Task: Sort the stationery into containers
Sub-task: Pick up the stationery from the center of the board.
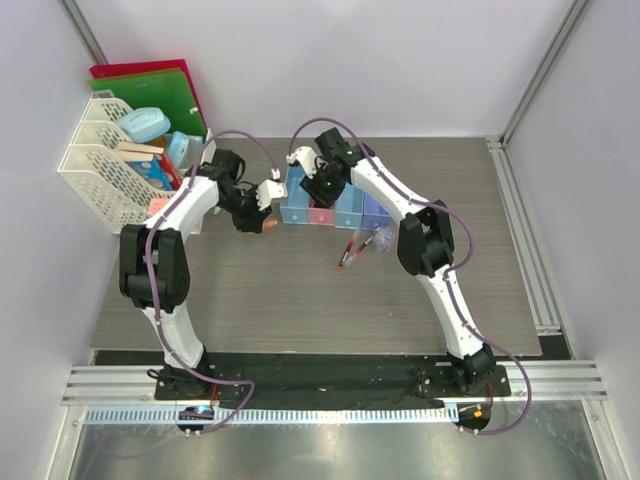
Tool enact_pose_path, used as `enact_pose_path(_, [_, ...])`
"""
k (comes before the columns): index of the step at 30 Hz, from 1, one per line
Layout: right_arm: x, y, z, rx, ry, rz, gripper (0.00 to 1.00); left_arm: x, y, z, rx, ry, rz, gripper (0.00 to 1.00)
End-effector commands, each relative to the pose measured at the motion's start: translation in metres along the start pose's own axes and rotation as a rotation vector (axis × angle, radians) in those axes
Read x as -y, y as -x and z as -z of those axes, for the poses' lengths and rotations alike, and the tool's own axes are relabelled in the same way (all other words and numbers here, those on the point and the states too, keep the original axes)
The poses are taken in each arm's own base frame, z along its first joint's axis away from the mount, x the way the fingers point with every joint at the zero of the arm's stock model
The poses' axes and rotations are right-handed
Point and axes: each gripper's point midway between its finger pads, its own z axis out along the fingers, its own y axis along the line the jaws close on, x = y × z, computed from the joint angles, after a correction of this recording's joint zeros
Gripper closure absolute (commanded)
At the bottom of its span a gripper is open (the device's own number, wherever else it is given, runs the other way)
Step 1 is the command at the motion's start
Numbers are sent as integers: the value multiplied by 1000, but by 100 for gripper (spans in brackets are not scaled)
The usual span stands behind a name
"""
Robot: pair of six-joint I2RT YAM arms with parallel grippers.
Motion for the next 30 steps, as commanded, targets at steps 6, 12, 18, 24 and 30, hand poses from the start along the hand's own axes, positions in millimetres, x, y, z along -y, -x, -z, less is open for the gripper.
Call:
enact_pose_path(6, [1, 45, 36, 117, -65, 18, 35, 0, 17, 20, 86, 57, 28, 100])
enact_pose_path(12, [6, 71, 72, 208, -120, 12, 30, -7, 24, 35, 101, 144, 42, 100])
enact_pose_path(18, [18, 94, 126, 291, -220, 16, 28, -20, 36, 51, 128, 231, 59, 100])
enact_pose_path(24, [51, 80, 186, 321, -344, -44, 27, -33, 71, 58, 242, 243, 221, 100])
enact_pose_path(30, [81, -3, 197, 252, -374, -177, 27, -25, 132, 36, 310, 169, 241, 100])
